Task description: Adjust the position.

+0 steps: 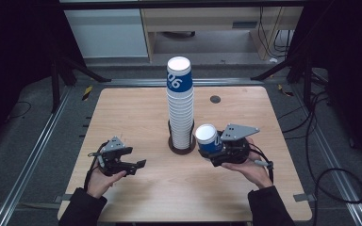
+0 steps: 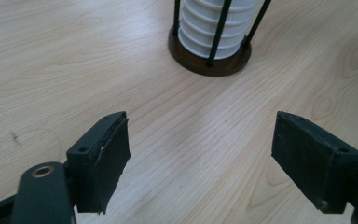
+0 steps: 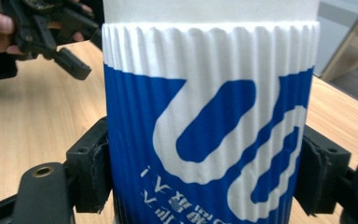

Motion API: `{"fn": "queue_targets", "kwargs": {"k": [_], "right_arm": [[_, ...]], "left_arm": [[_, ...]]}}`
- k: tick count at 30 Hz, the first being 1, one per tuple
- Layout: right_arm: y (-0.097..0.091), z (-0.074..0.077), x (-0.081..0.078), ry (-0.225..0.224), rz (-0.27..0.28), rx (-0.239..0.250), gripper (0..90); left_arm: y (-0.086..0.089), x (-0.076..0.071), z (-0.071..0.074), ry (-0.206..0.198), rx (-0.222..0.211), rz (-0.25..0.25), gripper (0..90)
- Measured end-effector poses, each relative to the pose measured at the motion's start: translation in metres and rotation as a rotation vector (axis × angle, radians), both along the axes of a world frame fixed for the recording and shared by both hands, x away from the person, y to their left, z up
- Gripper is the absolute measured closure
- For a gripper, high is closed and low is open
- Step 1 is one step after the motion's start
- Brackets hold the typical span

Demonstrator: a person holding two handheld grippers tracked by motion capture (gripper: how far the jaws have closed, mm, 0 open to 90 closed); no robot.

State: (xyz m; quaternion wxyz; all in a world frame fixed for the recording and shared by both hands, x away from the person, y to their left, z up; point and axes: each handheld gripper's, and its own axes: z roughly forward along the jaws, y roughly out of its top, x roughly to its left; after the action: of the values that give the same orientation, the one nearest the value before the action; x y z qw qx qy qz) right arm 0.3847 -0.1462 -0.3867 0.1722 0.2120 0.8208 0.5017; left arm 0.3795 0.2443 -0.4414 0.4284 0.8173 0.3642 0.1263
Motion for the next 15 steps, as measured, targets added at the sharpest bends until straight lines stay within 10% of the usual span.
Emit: {"fn": "queue_targets", "kwargs": {"k": [15], "right_arm": [[0.032, -0.022, 0.002, 0.047, 0.154, -0.068, 21.6]], "left_arm": [[-0.018, -0.008, 0.007, -0.002, -0.033, -0.112, 18.5]]}}
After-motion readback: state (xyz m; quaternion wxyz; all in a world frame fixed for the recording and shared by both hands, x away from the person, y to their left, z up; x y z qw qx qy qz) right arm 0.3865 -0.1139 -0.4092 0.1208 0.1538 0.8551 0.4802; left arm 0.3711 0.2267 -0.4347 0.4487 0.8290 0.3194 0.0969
